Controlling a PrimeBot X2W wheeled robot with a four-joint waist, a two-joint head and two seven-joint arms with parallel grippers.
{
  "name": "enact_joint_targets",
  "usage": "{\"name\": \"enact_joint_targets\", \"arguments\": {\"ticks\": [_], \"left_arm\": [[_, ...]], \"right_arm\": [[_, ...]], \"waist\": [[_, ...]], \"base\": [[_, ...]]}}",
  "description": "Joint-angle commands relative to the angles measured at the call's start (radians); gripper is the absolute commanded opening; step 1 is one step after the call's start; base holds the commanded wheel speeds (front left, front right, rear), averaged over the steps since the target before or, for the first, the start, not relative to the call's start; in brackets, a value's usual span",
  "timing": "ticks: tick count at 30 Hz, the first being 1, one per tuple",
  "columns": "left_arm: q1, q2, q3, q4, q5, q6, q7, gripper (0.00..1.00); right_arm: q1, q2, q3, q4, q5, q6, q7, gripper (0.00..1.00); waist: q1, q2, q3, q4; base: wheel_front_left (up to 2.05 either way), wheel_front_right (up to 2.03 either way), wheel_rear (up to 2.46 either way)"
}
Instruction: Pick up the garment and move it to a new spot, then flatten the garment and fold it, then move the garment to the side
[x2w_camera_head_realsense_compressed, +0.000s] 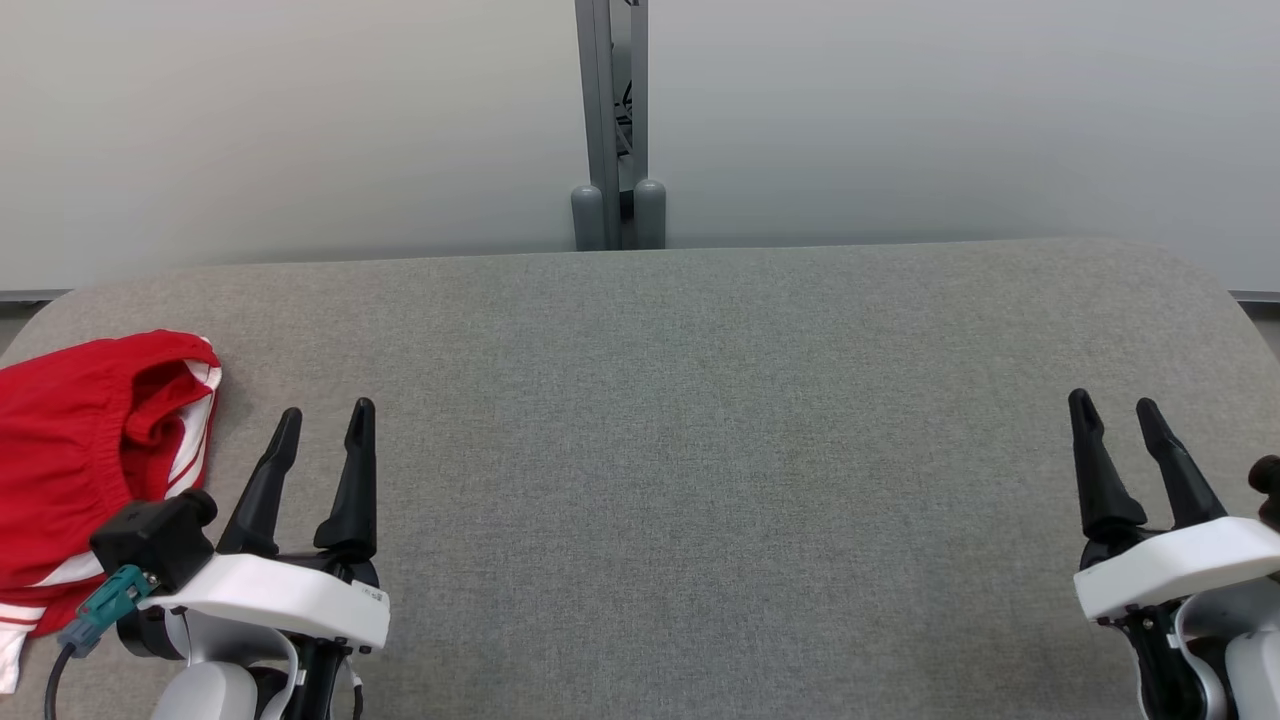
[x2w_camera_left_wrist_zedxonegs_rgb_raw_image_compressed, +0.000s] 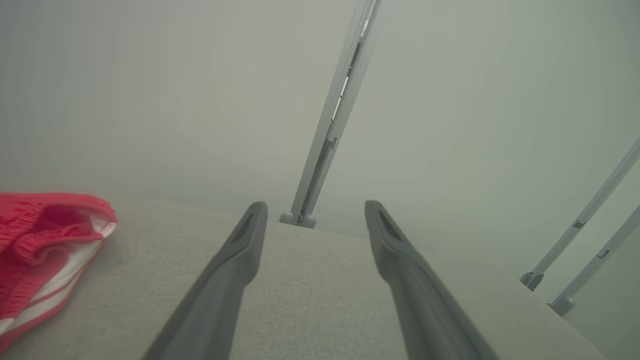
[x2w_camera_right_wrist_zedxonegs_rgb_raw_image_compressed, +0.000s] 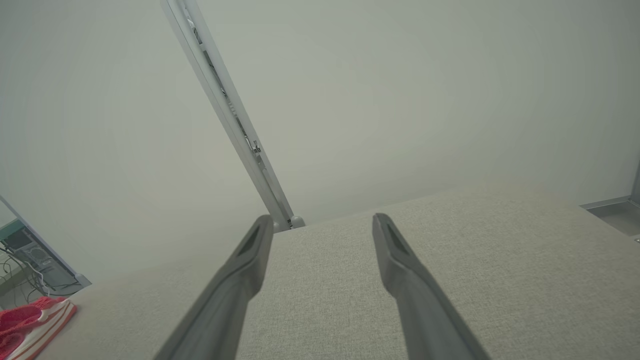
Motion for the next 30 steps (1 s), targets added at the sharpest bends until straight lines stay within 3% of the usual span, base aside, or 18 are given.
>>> {"name": "enact_joint_targets", "arguments": {"ticks": [1, 18, 30], "left_arm": [[-0.002, 0.006, 0.008, -0.009, 0.025, 0.007, 0.001, 1.00], [0.013, 0.033, 0.006, -0.008, 0.191, 0.045, 0.025, 1.00], [0.027, 0.036, 0.001, -0.002, 0.266, 0.058, 0.072, 1.00]], "right_arm": [[0.000, -0.004, 0.006, -0.005, -0.026, 0.005, -0.011, 1.00], [0.026, 0.018, 0.033, 0.024, -0.218, 0.005, -0.065, 1.00], [0.045, 0.032, 0.034, 0.015, -0.264, 0.006, -0.094, 1.00]], "waist": [[0.0000, 0.0000, 0.000, 0.000], [0.0000, 0.0000, -0.004, -0.005], [0.0000, 0.0000, -0.006, -0.008]], "base": [[0.00, 0.00, 0.00], [0.00, 0.00, 0.00], [0.00, 0.00, 0.00]]}}
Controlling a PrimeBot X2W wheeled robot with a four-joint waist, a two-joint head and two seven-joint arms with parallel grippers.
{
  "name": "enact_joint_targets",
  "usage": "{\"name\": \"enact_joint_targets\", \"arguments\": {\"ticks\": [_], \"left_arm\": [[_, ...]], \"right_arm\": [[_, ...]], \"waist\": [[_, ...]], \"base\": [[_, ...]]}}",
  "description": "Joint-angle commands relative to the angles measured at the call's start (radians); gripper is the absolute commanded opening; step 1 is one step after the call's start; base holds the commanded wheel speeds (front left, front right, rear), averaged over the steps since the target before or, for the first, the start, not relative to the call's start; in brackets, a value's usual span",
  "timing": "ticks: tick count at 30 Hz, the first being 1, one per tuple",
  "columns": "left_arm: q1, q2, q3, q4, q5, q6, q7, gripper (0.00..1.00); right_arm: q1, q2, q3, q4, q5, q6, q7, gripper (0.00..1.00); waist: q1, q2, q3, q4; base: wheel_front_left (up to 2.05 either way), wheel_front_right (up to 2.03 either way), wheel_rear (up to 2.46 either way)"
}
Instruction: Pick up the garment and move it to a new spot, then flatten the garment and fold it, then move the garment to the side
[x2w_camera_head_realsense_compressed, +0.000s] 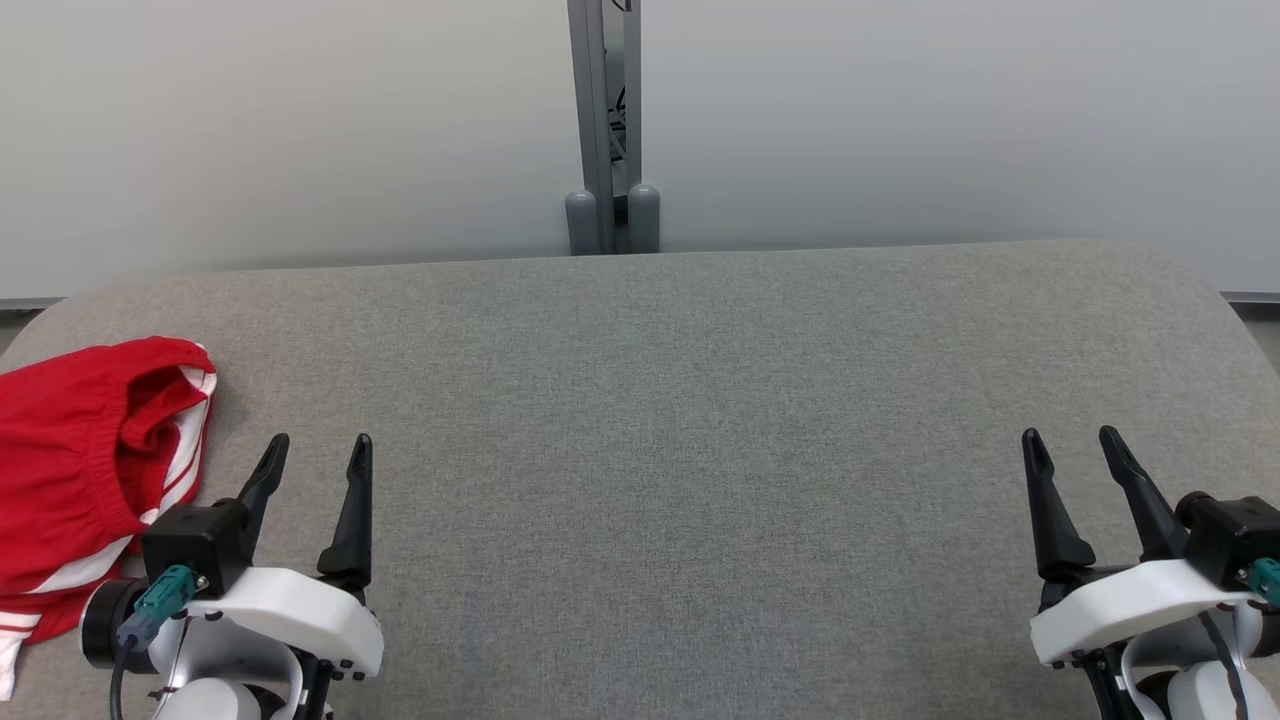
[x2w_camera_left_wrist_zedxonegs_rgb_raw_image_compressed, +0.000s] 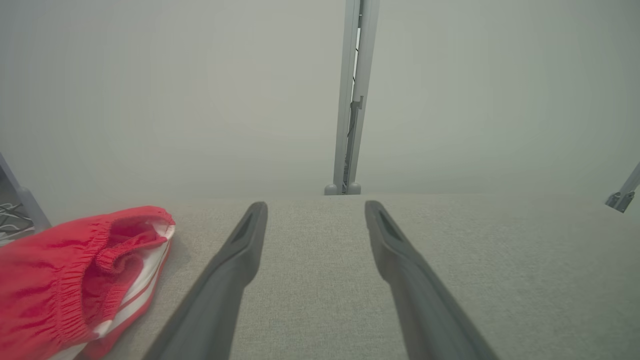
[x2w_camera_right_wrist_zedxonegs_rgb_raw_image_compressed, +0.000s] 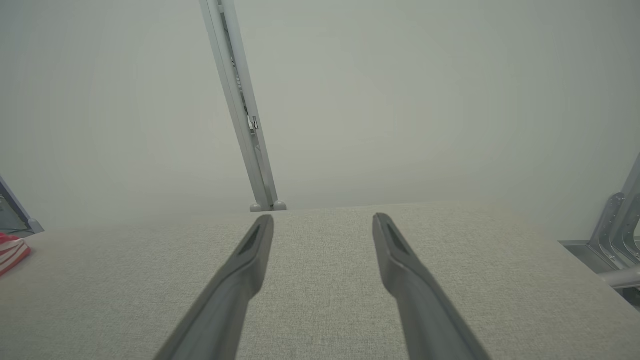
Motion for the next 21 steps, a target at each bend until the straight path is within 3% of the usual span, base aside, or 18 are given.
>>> {"name": "enact_joint_targets", "arguments": {"ticks": [1, 21], "left_arm": [[0.004, 0.005, 0.001, -0.008, 0.023, 0.007, 0.002, 1.00], [0.030, -0.001, 0.015, -0.040, 0.114, 0.042, 0.010, 1.00]], "right_arm": [[0.007, -0.005, -0.001, -0.007, -0.017, 0.004, -0.013, 1.00], [0.036, 0.016, -0.027, -0.023, -0.095, 0.005, -0.048, 1.00]], "waist": [[0.0000, 0.0000, 0.000, 0.000], [0.0000, 0.0000, 0.000, -0.011]], "base": [[0.00, 0.00, 0.00], [0.00, 0.00, 0.00]]}}
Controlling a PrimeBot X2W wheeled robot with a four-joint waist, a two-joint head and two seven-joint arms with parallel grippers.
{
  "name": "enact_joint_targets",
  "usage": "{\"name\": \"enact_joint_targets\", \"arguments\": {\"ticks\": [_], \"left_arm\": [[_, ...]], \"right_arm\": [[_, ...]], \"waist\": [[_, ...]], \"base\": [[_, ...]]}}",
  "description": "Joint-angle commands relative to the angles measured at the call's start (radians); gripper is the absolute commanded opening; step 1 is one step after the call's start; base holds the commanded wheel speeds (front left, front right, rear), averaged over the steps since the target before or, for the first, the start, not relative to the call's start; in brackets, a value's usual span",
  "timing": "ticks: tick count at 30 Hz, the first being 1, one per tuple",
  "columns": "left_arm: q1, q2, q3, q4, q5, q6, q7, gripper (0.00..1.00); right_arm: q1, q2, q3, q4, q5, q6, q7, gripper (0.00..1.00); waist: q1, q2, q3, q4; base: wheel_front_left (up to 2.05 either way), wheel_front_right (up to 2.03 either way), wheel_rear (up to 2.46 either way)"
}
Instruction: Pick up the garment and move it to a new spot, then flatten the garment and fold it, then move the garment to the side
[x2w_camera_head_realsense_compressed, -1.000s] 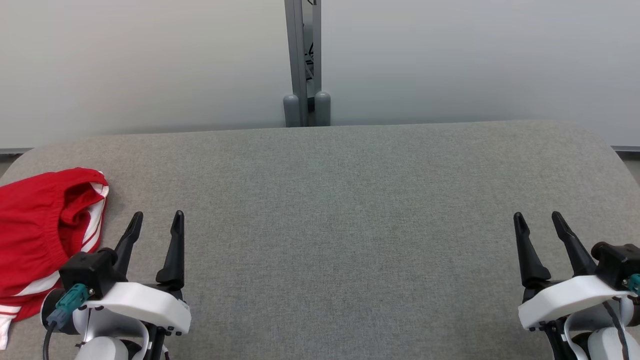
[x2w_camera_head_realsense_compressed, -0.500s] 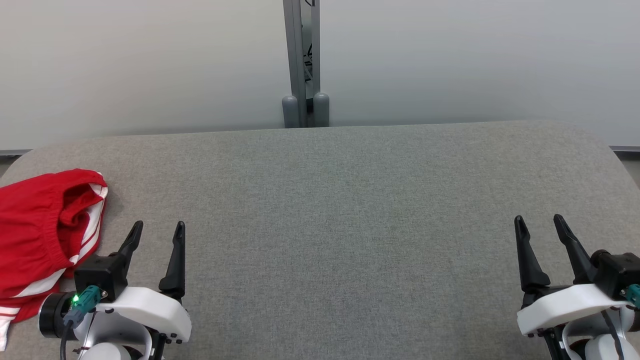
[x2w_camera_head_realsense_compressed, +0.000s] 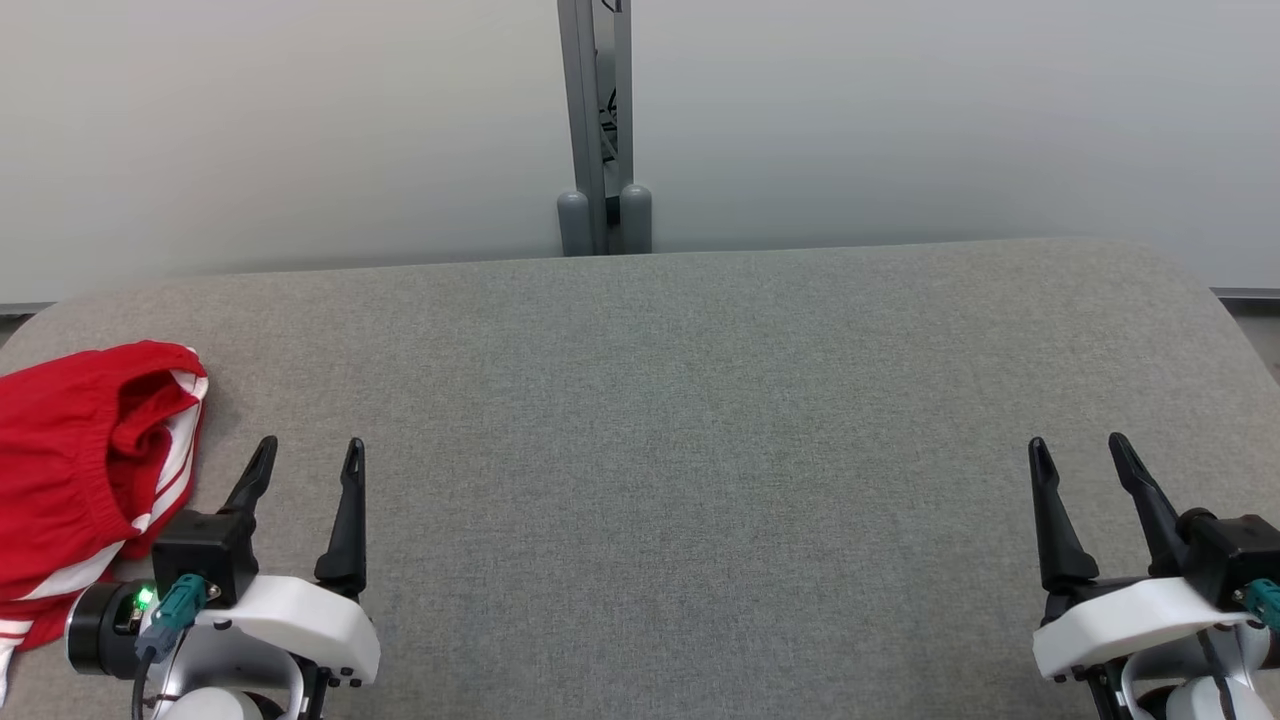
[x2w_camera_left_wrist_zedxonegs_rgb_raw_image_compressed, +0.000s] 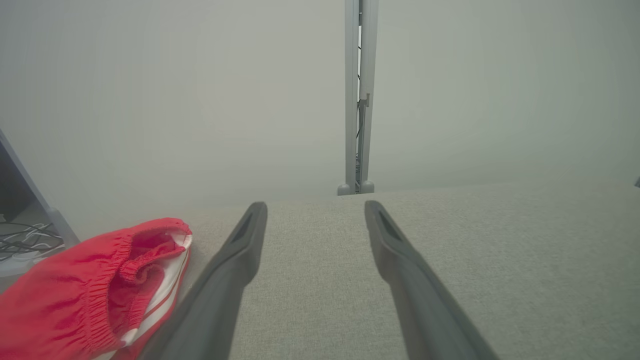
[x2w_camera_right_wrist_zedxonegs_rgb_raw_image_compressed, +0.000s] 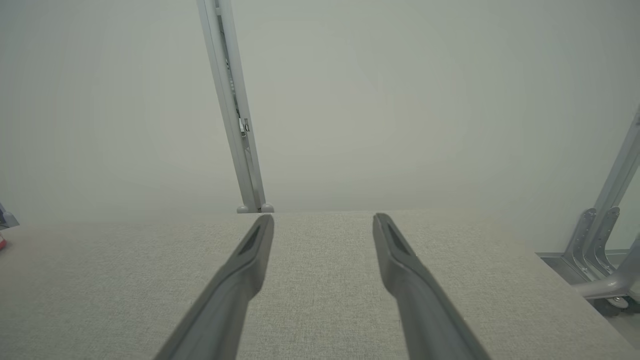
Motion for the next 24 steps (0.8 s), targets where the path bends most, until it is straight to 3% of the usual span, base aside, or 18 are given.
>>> {"name": "enact_joint_targets", "arguments": {"ticks": [1, 10, 24], "left_arm": [[0.007, 0.004, 0.003, -0.008, 0.022, 0.010, 0.000, 1.00], [0.004, 0.004, 0.008, -0.014, 0.057, 0.023, 0.005, 1.00], [0.004, -0.001, 0.006, -0.002, 0.018, 0.024, 0.008, 1.00]], "right_arm": [[0.013, -0.002, -0.003, -0.010, -0.023, 0.005, -0.009, 1.00], [0.019, 0.004, -0.015, -0.013, -0.062, 0.005, -0.019, 1.00], [0.004, 0.008, -0.027, 0.003, -0.046, 0.004, -0.028, 1.00]], "waist": [[-0.0001, -0.0001, 0.000, 0.000], [-0.0001, -0.0001, 0.002, 0.003], [-0.0001, -0.0001, 0.006, 0.002]], "base": [[0.00, 0.00, 0.00], [0.00, 0.00, 0.00], [0.00, 0.00, 0.00]]}}
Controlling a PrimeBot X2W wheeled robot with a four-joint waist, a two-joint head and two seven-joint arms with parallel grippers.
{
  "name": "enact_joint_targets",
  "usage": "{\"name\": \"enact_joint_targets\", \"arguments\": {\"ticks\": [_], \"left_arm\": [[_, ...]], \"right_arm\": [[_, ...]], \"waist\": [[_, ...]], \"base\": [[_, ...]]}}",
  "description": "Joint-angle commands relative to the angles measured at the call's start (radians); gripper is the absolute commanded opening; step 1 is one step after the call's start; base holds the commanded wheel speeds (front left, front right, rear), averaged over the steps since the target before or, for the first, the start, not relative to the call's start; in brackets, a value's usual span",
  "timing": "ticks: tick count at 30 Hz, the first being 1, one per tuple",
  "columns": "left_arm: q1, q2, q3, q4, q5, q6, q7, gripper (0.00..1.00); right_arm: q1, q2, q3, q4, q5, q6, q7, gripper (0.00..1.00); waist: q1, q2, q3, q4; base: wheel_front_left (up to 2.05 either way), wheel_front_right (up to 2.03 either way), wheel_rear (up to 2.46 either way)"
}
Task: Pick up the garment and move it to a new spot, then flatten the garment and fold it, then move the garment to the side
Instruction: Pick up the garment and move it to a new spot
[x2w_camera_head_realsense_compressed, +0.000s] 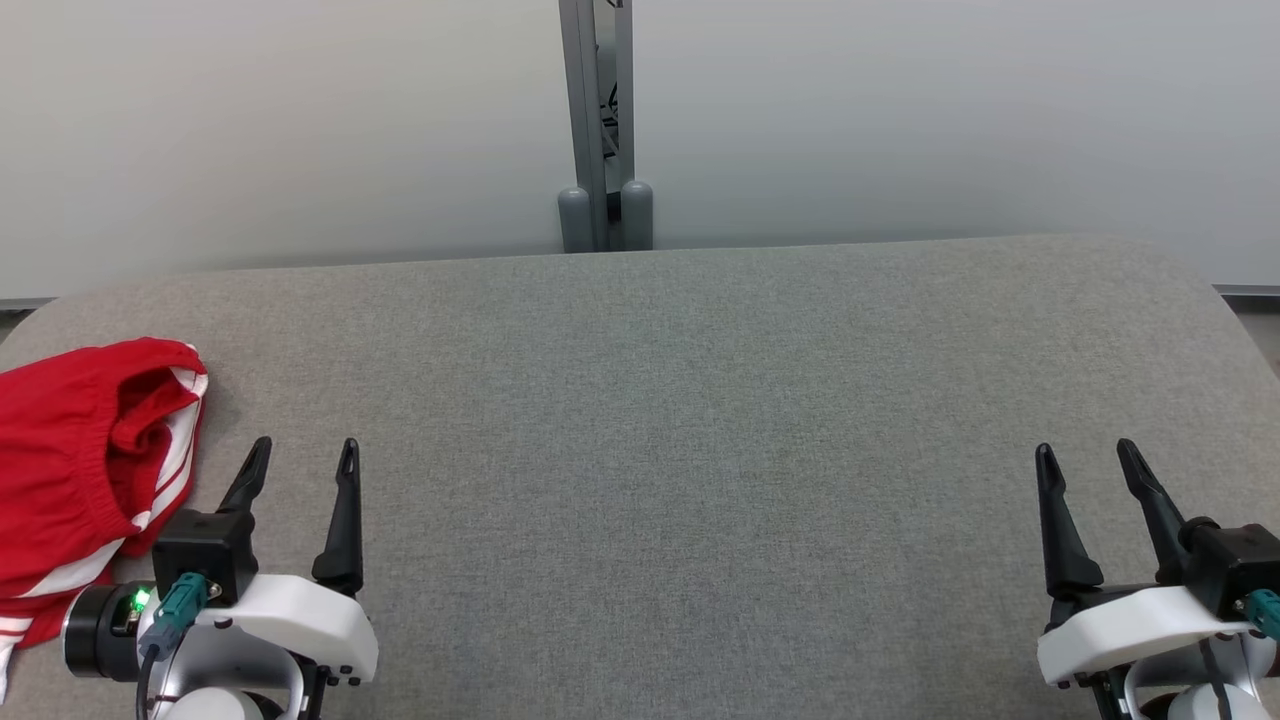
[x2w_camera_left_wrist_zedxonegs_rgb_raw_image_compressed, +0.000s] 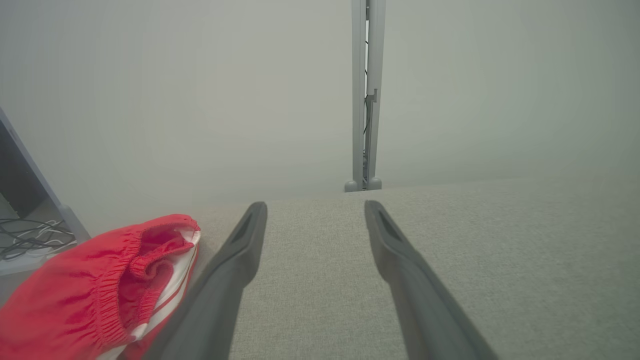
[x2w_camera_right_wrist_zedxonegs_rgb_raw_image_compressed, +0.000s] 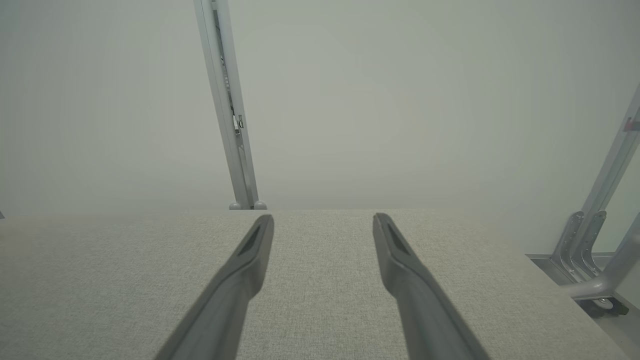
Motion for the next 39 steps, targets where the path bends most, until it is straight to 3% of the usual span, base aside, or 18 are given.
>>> {"name": "enact_joint_targets", "arguments": {"ticks": [1, 11, 29, 39], "left_arm": [[0.002, 0.002, 0.001, 0.001, -0.004, 0.006, -0.002, 1.00], [-0.014, 0.004, -0.002, 0.016, -0.016, 0.010, 0.008, 1.00], [0.009, 0.017, 0.033, 0.004, -0.053, 0.038, 0.007, 1.00], [0.027, 0.024, 0.043, -0.007, -0.060, 0.055, 0.006, 1.00]], "right_arm": [[-0.007, -0.002, -0.005, -0.001, -0.002, 0.002, -0.007, 1.00], [0.008, -0.001, -0.005, -0.011, -0.005, 0.002, -0.008, 1.00], [-0.019, -0.002, 0.131, -0.015, 0.036, 0.002, -0.024, 1.00], [-0.038, -0.003, 0.183, 0.003, 0.056, 0.002, -0.030, 1.00]], "waist": [[0.0000, -0.0001, 0.000, 0.001], [0.0000, -0.0001, -0.002, 0.051], [0.0000, -0.0001, -0.010, 0.361], [0.0000, -0.0001, -0.010, 0.438]], "base": [[0.00, 0.00, 0.00], [0.00, 0.00, 0.00], [0.00, 0.00, 0.00], [0.00, 0.00, 0.00]]}}
